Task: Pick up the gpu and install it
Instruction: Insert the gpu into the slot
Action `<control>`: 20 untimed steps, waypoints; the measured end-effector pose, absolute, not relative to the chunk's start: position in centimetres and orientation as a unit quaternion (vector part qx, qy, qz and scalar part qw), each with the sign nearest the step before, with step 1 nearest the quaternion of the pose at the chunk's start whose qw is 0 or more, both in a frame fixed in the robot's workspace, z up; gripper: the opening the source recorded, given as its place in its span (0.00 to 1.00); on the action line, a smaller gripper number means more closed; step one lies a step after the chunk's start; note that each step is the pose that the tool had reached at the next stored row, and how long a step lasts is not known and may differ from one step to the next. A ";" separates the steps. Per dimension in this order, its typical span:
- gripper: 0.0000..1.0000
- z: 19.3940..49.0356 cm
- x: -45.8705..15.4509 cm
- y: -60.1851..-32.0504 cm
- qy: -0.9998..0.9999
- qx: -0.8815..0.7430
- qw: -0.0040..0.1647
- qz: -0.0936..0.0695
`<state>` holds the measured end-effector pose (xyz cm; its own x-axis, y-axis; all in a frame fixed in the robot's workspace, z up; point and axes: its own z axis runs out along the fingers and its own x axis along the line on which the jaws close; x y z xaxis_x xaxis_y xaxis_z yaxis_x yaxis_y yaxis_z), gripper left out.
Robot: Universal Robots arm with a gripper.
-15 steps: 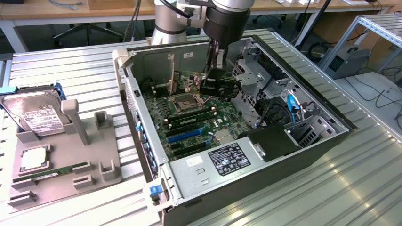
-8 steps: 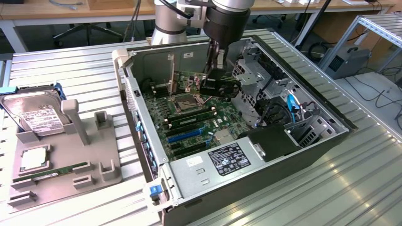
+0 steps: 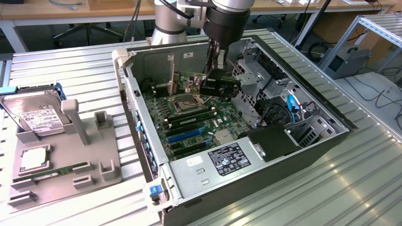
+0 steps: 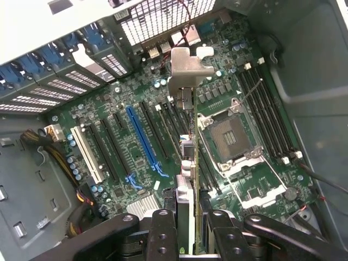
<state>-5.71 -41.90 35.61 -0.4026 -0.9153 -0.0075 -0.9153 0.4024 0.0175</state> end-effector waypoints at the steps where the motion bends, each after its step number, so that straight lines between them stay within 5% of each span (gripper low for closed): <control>1: 0.27 35.6 -5.7 -41.9 -0.837 0.547 0.002 -0.009; 20: 0.27 35.6 -5.7 -41.9 -0.825 0.565 0.003 -0.008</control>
<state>-5.71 -41.90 35.55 -0.3617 -0.9323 -0.0052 -0.9322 0.3616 0.0165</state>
